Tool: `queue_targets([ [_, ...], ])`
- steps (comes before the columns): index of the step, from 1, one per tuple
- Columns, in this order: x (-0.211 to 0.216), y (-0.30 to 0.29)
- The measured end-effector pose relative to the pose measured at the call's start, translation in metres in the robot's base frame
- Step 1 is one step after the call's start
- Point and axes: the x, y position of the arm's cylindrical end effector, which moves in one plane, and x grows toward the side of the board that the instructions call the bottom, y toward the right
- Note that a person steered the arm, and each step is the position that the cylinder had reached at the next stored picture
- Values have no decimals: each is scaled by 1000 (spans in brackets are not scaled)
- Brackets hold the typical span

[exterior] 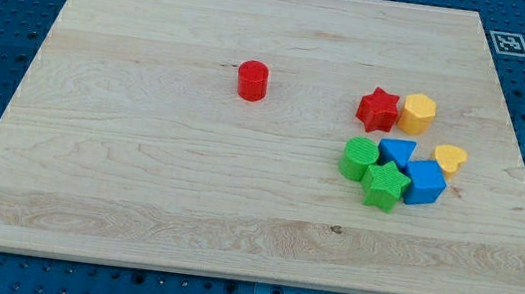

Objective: Place the red star right to the red circle

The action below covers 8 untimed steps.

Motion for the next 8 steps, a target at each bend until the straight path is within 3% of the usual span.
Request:
queue_targets([
  [2,15,-37],
  [4,74,-56],
  [5,76,-95],
  [8,105,-115],
])
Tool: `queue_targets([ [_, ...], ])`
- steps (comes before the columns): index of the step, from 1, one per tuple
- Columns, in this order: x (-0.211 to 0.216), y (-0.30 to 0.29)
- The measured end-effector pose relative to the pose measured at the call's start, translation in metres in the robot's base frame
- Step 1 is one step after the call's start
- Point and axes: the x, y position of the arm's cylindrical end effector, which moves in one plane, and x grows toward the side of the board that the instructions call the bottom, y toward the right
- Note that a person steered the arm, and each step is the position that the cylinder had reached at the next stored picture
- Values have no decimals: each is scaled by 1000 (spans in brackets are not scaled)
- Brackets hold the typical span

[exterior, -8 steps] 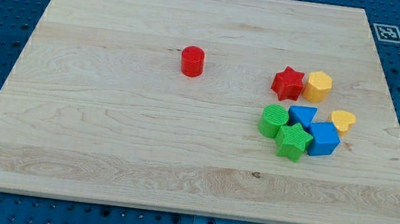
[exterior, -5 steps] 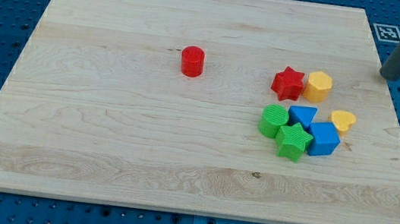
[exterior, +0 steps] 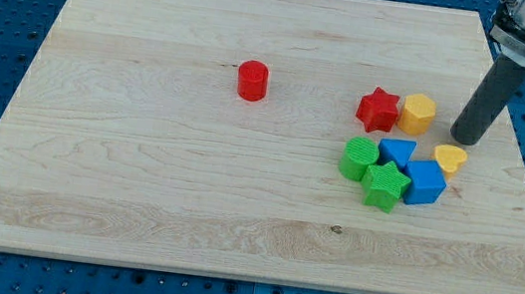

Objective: Place the red star right to the red circle

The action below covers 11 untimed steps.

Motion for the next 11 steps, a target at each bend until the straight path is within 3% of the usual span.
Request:
queue_targets([
  [1,0,-5],
  [2,-1,-48],
  [11,-33,-147],
])
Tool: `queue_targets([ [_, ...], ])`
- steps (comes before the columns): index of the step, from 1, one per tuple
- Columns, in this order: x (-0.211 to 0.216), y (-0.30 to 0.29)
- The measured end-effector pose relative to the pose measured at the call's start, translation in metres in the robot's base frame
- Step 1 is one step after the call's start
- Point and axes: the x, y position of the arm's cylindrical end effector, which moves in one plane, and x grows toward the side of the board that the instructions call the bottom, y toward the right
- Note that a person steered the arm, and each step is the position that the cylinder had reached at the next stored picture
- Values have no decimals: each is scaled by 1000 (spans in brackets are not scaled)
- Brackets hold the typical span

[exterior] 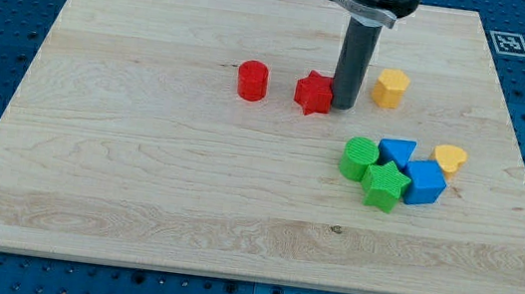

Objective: Place the red star right to the red circle

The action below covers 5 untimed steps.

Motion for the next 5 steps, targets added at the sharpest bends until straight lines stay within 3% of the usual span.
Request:
queue_targets([
  [3,-27,-14],
  [5,14,29],
])
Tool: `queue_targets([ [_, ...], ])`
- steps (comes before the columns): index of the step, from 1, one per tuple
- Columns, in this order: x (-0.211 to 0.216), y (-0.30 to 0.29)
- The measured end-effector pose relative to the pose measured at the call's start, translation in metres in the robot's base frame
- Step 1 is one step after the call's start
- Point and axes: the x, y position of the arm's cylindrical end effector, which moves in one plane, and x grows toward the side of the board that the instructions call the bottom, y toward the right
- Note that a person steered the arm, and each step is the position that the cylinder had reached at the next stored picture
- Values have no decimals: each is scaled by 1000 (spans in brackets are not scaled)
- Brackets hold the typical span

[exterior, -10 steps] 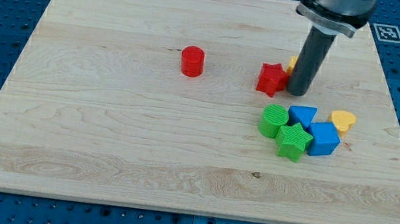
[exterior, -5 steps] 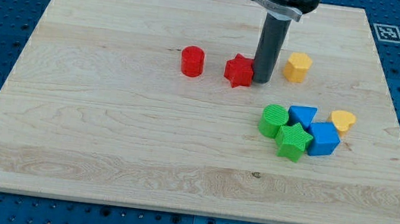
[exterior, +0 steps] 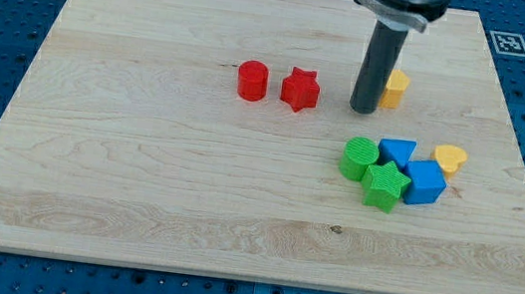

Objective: Place the red star right to the red circle

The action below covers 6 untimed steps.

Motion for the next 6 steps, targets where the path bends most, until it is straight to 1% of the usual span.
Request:
queue_targets([
  [1,10,-30],
  [2,6,-61],
  [3,4,-65],
  [4,7,-33],
  [5,-16,-19],
  [6,-23,-36],
])
